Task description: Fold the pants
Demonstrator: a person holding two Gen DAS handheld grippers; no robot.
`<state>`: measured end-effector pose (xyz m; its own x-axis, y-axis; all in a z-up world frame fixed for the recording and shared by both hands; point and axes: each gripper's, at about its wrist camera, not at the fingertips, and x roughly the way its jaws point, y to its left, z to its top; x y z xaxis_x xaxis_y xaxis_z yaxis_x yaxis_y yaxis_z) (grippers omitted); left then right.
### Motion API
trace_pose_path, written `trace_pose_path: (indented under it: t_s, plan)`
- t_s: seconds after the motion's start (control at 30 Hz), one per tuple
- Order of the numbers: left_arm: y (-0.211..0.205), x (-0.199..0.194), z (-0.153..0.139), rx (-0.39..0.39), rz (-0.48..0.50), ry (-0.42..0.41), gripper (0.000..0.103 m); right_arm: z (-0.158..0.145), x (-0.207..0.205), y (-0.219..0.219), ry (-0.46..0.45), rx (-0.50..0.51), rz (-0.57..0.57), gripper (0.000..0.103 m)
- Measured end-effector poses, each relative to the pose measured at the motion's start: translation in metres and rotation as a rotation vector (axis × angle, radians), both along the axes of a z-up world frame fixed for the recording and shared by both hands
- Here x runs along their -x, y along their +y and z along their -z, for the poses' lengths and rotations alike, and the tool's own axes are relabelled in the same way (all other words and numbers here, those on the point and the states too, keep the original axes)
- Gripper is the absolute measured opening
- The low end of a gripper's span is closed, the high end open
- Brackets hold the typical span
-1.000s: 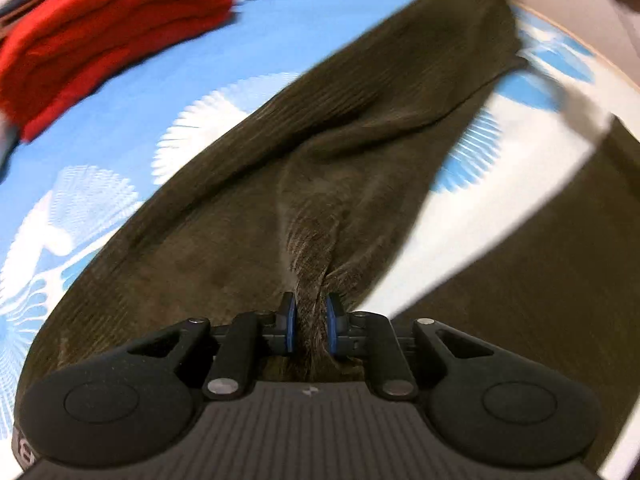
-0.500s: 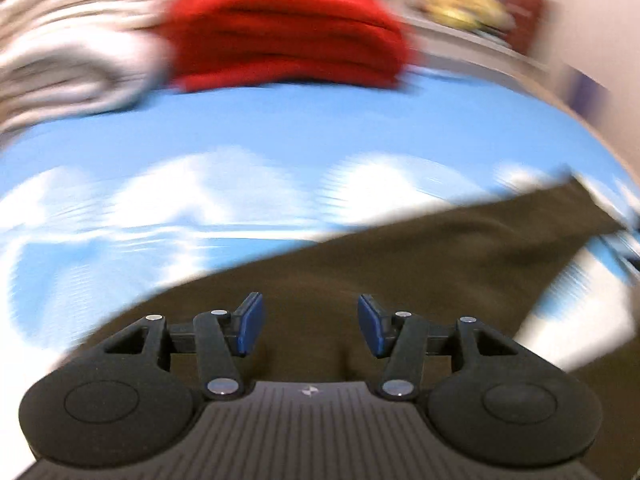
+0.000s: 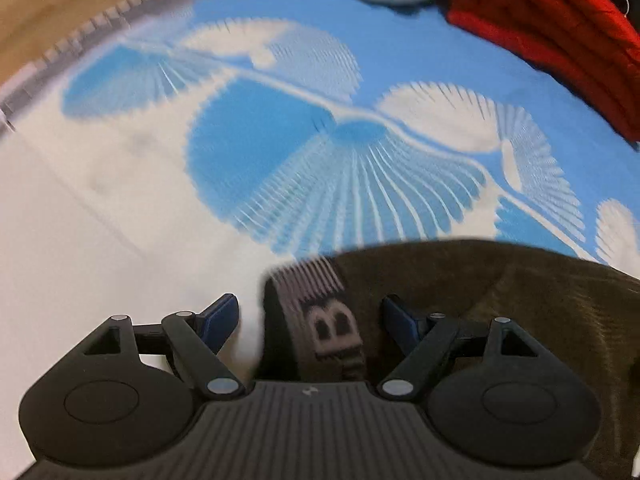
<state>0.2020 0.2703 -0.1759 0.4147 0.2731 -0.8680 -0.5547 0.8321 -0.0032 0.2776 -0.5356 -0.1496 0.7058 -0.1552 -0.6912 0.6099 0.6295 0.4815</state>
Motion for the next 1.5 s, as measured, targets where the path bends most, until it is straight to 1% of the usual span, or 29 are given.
trace_pose_path:
  t_s: [0.07,0.17,0.23,0.3,0.37,0.4,0.43,0.47,0.53,0.57,0.6,0.63,0.67,0.7,0.73,0.8,0.83,0.87,0.93,1.0,1.03,1.13,1.2,1.27,1.43,1.47,1.5]
  plan:
    - [-0.006,0.005,0.005,0.008,0.015,-0.008,0.079,-0.006,0.007,0.001,0.026,0.042,0.012,0.002]
    - [-0.007,0.004,0.005,-0.003,0.039,-0.022,0.066,-0.018,0.026,-0.008,0.119,0.05,0.087,0.001]
    - [-0.006,0.005,0.007,0.006,0.061,-0.05,0.046,-0.024,0.044,-0.015,0.173,0.054,0.127,0.001]
    - [-0.015,0.002,-0.001,-0.003,0.103,-0.098,0.042,-0.03,0.063,-0.023,0.237,0.09,0.185,0.001]
    - [-0.025,-0.001,-0.007,-0.051,0.151,-0.142,0.041,-0.031,0.083,-0.032,0.304,0.12,0.24,0.001]
    - [-0.031,-0.001,-0.011,-0.078,0.169,-0.16,0.041,-0.027,0.089,-0.035,0.333,0.115,0.251,0.001]
    - [-0.034,-0.002,-0.014,-0.089,0.171,-0.168,0.042,-0.022,0.095,-0.038,0.356,0.097,0.254,0.002]
    - [-0.034,-0.003,-0.014,-0.086,0.162,-0.166,0.043,-0.02,0.104,-0.041,0.353,0.083,0.265,0.002]
    - [-0.034,-0.006,-0.013,-0.066,0.135,-0.14,0.052,-0.026,0.117,-0.039,0.389,0.171,0.347,0.004]
    - [-0.034,-0.007,-0.013,-0.059,0.124,-0.133,0.055,-0.029,0.122,-0.037,0.401,0.201,0.377,0.012]
    - [-0.034,-0.007,-0.014,-0.047,0.122,-0.129,0.061,-0.033,0.126,-0.035,0.394,0.211,0.391,0.019]
    - [-0.034,-0.006,-0.016,-0.044,0.123,-0.13,0.065,-0.037,0.128,-0.032,0.359,0.218,0.39,0.033]
    - [-0.035,-0.004,-0.017,-0.048,0.123,-0.13,0.068,-0.042,0.127,-0.025,0.313,0.234,0.369,0.038]
    - [-0.034,-0.003,-0.017,-0.049,0.122,-0.122,0.071,-0.047,0.121,-0.015,0.263,0.254,0.313,0.038]
    - [-0.034,-0.003,-0.016,-0.044,0.121,-0.111,0.071,-0.05,0.114,-0.007,0.217,0.261,0.246,0.038]
    - [-0.032,-0.001,-0.01,-0.019,0.121,-0.084,0.071,-0.054,0.091,0.017,0.102,0.234,0.064,0.039]
    - [-0.031,0.0,-0.005,-0.012,0.12,-0.068,0.071,-0.055,0.081,0.029,0.062,0.208,-0.004,0.04]
    - [-0.031,0.001,-0.001,-0.011,0.119,-0.052,0.071,-0.054,0.07,0.041,0.026,0.174,-0.075,0.043]
    - [-0.028,0.002,0.004,-0.012,0.125,-0.041,0.073,-0.049,0.046,0.068,-0.005,0.097,-0.19,0.049]
    - [-0.026,0.002,0.006,-0.009,0.125,-0.039,0.074,-0.037,0.021,0.093,-0.003,0.022,-0.271,0.049]
    - [-0.026,0.001,0.006,-0.005,0.126,-0.039,0.074,-0.031,0.011,0.103,0.004,-0.005,-0.287,0.049]
    - [-0.026,-0.002,0.006,0.004,0.125,-0.04,0.074,-0.013,-0.015,0.125,0.049,-0.041,-0.261,0.05]
    - [-0.027,-0.004,0.007,0.001,0.132,-0.04,0.074,-0.002,-0.027,0.133,0.079,-0.047,-0.239,0.05]
    - [-0.028,-0.007,0.008,0.001,0.14,-0.035,0.074,0.003,-0.037,0.145,0.111,-0.03,-0.218,0.05]
    - [-0.024,-0.011,0.014,0.01,0.158,-0.041,0.074,0.002,-0.06,0.161,0.176,0.144,-0.215,0.049]
    - [-0.023,-0.012,0.015,0.01,0.159,-0.047,0.073,0.003,-0.064,0.165,0.191,0.187,-0.22,0.042]
    - [-0.022,-0.013,0.017,0.01,0.163,-0.056,0.067,0.003,-0.065,0.167,0.207,0.237,-0.222,0.034]
